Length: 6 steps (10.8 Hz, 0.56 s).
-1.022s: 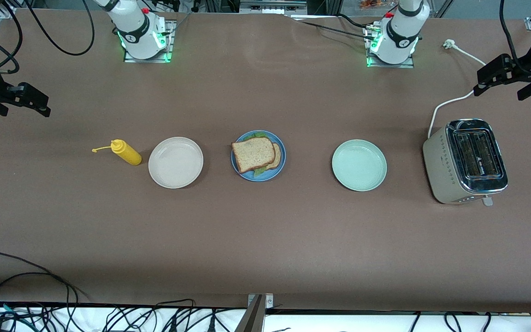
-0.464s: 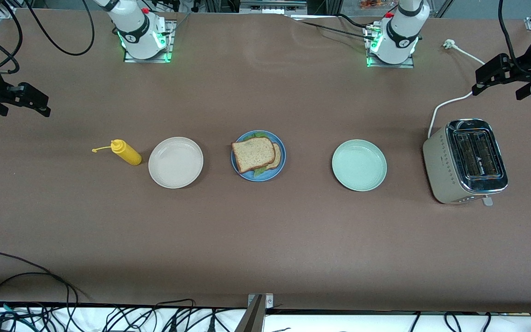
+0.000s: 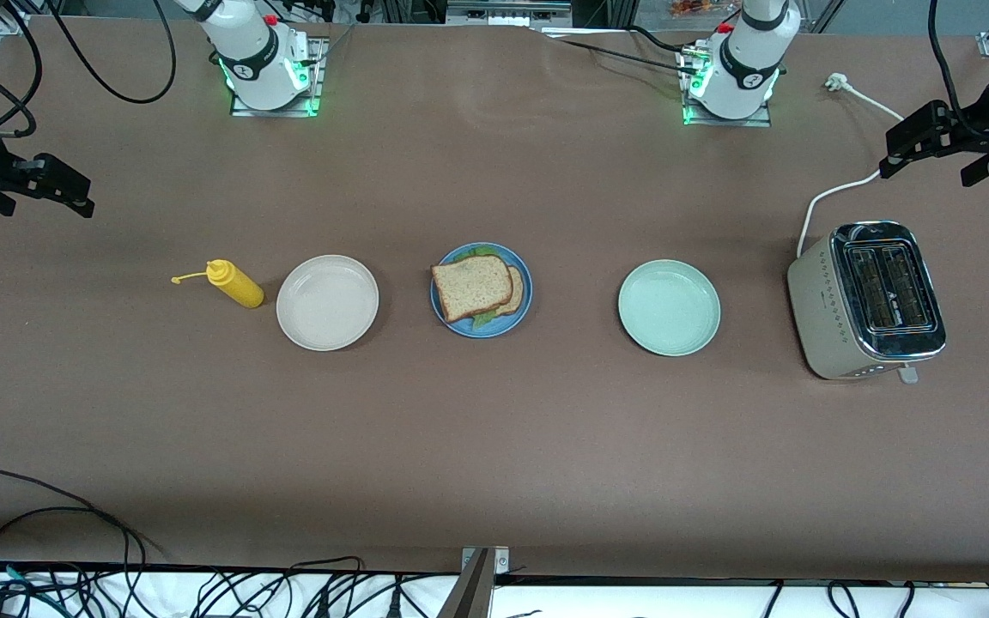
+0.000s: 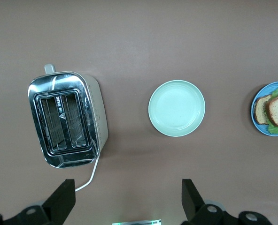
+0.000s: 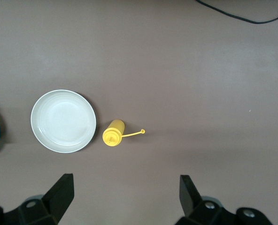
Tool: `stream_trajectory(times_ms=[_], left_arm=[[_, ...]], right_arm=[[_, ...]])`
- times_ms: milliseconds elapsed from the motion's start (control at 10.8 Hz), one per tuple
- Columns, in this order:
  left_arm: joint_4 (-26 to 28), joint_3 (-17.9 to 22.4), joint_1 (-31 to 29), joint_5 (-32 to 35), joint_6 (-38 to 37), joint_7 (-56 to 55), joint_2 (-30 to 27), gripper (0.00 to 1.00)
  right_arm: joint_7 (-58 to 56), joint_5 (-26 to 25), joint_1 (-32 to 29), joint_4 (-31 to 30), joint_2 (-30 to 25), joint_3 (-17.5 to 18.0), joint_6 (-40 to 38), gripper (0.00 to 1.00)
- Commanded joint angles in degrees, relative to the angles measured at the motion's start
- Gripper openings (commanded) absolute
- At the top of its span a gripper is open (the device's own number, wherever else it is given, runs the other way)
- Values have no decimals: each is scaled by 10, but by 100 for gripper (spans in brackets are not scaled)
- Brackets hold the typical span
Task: Make sandwich in blue plate with both arms
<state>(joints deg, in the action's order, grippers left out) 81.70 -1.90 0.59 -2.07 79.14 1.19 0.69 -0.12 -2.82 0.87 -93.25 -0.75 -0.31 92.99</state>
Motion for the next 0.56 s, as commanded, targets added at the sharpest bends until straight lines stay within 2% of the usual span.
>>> stream_trajectory(times_ms=[0,464], left_arm=[[-23,2,1,-5,-12,0,12,100],[-22,0,2,-5,-11,-1,13,100]], right_arm=[[8,-5,2,9,1,2,-6,100],[9,-3,1,10,0,0,-1,100]])
